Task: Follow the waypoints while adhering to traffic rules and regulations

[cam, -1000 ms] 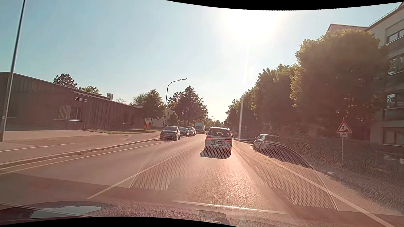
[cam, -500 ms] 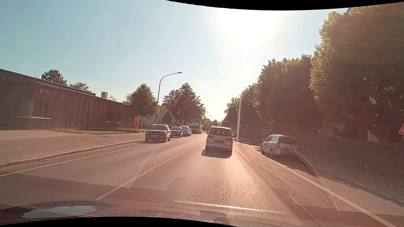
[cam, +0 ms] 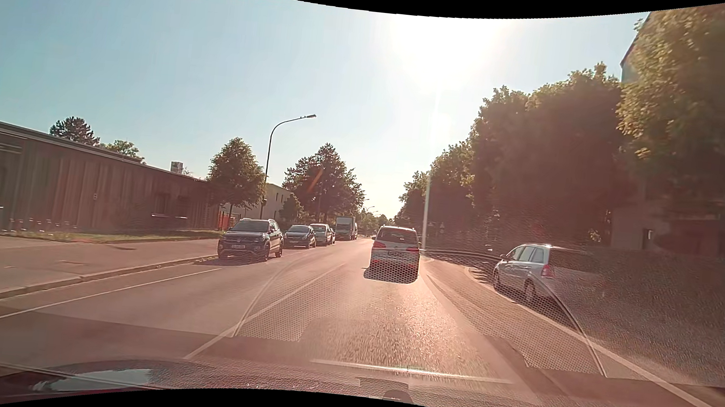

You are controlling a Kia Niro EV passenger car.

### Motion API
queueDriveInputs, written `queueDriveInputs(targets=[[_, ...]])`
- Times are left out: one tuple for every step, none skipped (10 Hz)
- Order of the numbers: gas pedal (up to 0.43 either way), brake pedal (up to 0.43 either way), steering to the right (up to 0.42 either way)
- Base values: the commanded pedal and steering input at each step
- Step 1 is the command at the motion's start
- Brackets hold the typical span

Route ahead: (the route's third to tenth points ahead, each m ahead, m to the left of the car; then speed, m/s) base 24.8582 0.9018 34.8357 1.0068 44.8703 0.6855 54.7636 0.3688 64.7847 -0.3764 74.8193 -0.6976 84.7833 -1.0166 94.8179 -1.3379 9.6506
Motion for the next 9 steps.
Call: queueDriveInputs(targets=[[0.118, 0.006, 0.012], [0.118, 0.006, 0.014], [0.118, 0.006, 0.014], [0.118, 0.006, 0.015], [0.118, 0.006, 0.014], [0.118, 0.006, 0.013], [0.118, 0.006, 0.013], [0.118, 0.006, 0.013], [0.118, 0.006, 0.012]])
